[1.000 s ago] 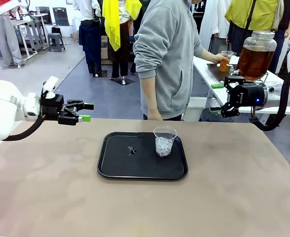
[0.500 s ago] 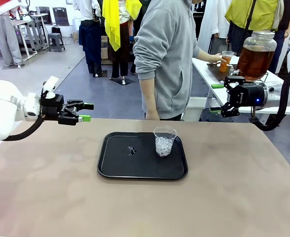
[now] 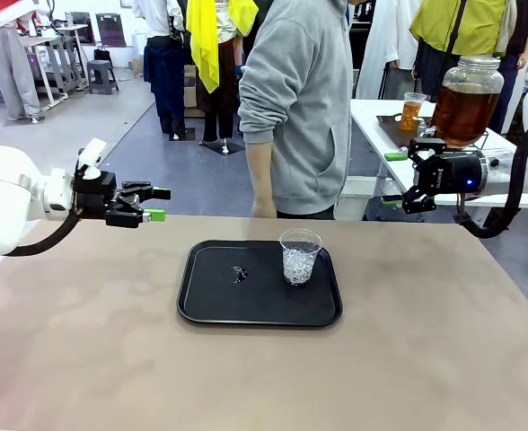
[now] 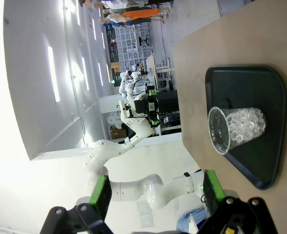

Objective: Pour the drink into the iced cup.
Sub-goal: Pick up the iced cup indicated by the human and present it to them.

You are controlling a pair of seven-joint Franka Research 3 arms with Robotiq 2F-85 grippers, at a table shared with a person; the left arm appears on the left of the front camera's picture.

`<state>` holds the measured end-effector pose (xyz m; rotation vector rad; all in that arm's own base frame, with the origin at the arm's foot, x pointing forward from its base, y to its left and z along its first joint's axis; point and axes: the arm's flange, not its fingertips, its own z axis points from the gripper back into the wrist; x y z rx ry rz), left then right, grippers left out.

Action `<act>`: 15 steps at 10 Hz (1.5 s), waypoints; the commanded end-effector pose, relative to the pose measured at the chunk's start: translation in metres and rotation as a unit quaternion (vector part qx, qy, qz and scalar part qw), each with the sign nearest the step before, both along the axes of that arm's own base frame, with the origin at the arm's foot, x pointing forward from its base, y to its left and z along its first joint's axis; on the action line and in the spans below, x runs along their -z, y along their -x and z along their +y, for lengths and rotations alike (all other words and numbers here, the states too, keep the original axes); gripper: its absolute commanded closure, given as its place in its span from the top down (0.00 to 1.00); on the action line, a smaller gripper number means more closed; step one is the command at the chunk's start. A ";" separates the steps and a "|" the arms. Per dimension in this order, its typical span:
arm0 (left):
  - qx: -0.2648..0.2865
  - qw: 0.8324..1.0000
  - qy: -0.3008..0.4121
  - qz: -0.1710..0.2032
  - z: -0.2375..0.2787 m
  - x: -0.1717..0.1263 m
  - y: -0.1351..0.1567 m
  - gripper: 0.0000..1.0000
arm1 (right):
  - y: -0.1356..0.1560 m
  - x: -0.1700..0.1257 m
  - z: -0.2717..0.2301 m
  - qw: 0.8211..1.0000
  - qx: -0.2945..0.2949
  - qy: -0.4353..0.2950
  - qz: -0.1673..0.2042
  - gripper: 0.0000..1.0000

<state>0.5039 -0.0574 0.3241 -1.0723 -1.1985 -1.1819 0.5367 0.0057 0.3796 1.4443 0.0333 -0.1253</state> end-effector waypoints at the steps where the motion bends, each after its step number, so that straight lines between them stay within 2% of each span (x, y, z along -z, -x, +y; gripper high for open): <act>1: -0.002 1.000 -0.004 0.004 -0.001 -0.004 0.000 1.00 | 0.000 -0.002 0.000 1.000 0.000 0.000 -0.002 1.00; 15: -0.002 1.000 -0.004 0.004 -0.001 -0.004 0.000 1.00 | 0.000 -0.002 0.000 1.000 0.000 0.000 -0.002 1.00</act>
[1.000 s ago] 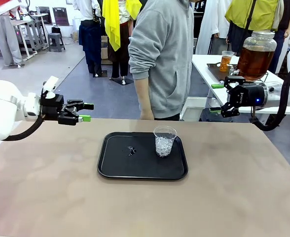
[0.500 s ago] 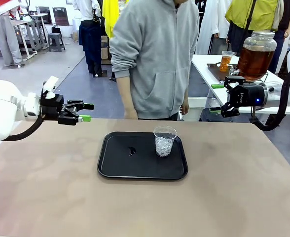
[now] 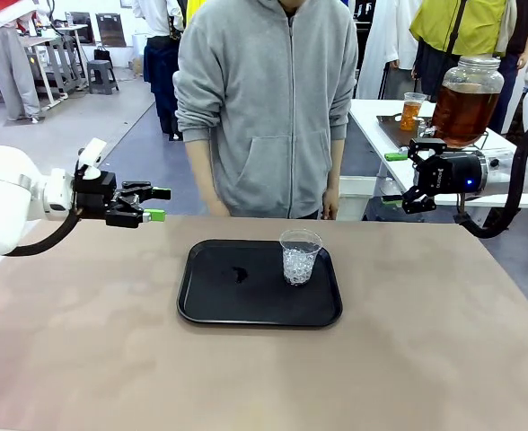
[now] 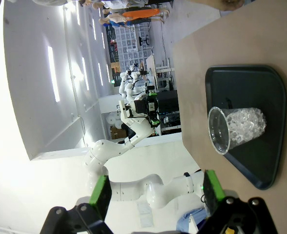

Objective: Pour the drink into the iced cup.
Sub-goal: Pick up the iced cup indicated by the human and present it to them.

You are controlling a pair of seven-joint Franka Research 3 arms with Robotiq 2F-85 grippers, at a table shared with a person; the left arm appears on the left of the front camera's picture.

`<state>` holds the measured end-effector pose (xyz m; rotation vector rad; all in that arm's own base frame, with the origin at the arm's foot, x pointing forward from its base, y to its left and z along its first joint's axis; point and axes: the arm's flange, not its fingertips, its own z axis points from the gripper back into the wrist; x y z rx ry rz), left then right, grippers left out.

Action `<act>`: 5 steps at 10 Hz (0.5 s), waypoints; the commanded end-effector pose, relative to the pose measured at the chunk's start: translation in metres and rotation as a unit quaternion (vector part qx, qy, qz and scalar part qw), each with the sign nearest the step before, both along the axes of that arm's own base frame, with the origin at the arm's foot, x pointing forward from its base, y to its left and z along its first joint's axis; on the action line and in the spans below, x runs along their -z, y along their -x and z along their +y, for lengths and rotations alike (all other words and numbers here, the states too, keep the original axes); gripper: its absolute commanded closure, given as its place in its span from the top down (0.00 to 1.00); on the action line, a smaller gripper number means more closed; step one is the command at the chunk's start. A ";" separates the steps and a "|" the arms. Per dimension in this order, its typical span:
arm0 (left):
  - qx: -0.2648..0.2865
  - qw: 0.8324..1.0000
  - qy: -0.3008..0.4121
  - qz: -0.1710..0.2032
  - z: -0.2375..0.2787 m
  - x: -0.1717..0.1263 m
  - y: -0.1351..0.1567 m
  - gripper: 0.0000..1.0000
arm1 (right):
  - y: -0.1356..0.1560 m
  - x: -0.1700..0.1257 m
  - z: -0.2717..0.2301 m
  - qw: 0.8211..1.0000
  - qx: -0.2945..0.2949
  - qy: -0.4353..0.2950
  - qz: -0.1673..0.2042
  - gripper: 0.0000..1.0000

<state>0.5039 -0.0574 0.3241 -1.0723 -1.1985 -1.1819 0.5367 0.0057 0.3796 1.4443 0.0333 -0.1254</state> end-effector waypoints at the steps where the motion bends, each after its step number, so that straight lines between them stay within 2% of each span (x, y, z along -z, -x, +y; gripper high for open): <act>1: -0.002 1.000 -0.004 0.004 -0.001 -0.004 0.000 1.00 | 0.000 -0.002 0.000 1.000 0.000 0.000 -0.002 1.00; 5: -0.002 1.000 -0.004 0.004 -0.001 -0.004 0.000 1.00 | 0.000 -0.002 0.000 1.000 0.000 0.000 -0.002 1.00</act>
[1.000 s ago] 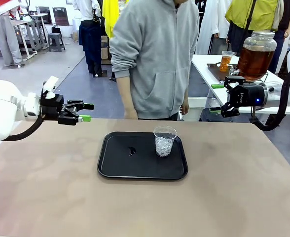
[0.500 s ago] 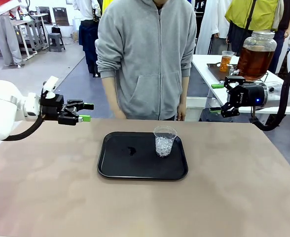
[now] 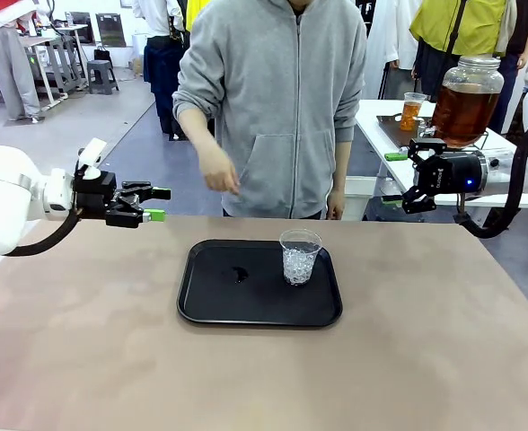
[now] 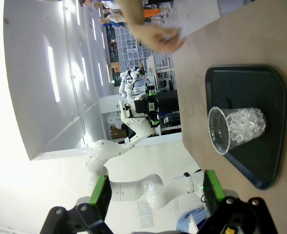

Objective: Pour the drink into the iced cup.
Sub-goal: Pick up the iced cup indicated by the human and present it to them.

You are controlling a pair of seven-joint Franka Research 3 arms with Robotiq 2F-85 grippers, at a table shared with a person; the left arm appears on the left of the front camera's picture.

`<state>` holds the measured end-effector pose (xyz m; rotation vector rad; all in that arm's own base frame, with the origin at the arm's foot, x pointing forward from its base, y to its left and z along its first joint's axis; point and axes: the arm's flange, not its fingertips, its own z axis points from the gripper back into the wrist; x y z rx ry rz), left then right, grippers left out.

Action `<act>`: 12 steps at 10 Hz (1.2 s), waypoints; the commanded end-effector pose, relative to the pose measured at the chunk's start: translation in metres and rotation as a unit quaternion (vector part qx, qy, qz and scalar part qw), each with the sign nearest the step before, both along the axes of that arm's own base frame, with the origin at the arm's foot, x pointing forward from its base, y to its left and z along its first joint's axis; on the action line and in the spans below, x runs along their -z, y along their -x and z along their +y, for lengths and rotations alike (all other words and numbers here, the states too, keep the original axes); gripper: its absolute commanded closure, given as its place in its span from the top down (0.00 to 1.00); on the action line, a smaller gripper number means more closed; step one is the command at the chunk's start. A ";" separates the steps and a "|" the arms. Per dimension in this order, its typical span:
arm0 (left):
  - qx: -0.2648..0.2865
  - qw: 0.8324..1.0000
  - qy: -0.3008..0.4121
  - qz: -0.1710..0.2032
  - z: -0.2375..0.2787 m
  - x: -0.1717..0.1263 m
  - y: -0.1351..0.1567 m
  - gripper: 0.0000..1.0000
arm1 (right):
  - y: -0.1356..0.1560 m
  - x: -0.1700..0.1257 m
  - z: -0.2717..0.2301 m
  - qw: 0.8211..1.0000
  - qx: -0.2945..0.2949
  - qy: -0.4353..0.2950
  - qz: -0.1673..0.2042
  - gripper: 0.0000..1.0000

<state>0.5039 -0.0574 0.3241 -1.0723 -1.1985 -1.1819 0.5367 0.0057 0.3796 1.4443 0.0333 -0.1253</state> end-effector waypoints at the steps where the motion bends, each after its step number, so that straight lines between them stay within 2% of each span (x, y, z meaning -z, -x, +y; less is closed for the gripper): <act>1: -0.002 1.000 -0.004 0.004 -0.001 -0.004 0.000 1.00 | 0.000 -0.002 0.000 1.000 0.000 0.000 -0.002 1.00; 12: -0.002 1.000 -0.004 0.004 -0.001 -0.004 0.000 1.00 | 0.000 -0.002 0.000 1.000 0.000 0.000 -0.002 1.00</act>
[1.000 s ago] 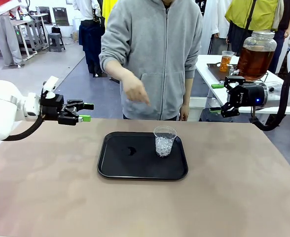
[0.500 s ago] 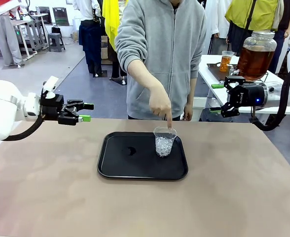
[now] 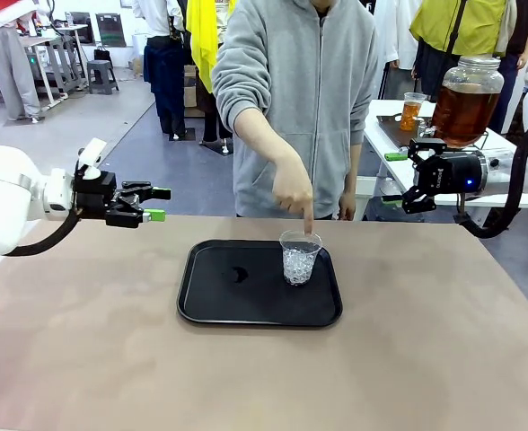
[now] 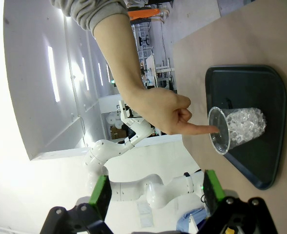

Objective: Pour the drink into the iced cup.
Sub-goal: Pick up the iced cup indicated by the human and present it to them.

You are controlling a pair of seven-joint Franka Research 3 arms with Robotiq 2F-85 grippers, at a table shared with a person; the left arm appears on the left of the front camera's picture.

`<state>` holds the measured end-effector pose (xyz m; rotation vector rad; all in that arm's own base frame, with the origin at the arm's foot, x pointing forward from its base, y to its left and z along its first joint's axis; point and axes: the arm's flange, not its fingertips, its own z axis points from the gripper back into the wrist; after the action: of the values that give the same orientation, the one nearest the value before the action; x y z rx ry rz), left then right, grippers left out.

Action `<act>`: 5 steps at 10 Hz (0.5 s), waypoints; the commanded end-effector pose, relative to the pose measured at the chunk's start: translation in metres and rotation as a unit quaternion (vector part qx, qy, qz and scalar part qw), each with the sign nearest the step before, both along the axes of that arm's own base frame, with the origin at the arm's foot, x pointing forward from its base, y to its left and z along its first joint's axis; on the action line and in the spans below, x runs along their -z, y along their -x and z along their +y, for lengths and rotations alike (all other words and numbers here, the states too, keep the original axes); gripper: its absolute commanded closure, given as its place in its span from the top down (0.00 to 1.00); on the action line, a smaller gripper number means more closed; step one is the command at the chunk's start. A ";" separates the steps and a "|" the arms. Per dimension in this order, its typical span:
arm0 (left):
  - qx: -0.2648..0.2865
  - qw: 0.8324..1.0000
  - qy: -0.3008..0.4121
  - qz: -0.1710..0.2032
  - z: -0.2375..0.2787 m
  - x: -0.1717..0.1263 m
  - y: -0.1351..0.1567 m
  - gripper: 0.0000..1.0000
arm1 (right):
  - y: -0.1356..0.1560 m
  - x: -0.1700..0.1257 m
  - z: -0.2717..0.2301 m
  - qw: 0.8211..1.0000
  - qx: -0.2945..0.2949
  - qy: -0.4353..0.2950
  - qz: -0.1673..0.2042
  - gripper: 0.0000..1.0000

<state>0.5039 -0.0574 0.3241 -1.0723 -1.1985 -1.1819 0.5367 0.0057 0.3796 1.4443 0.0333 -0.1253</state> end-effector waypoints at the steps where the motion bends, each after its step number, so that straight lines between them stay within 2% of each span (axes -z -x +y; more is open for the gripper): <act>1: -0.002 1.000 -0.004 0.004 -0.001 -0.004 0.000 1.00 | 0.000 -0.002 0.000 1.000 0.000 0.000 -0.002 1.00; 4: -0.002 1.000 -0.004 0.004 -0.001 -0.004 0.000 1.00 | 0.000 0.000 0.000 1.000 0.000 0.000 0.000 1.00; 5: -0.002 1.000 -0.004 0.004 -0.001 -0.004 0.000 1.00 | 0.004 -0.006 0.005 0.998 -0.033 -0.024 -0.056 1.00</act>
<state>0.5039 -0.0574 0.3241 -1.0723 -1.1985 -1.1819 0.5353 0.0082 0.3812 1.4562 0.0216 -0.0865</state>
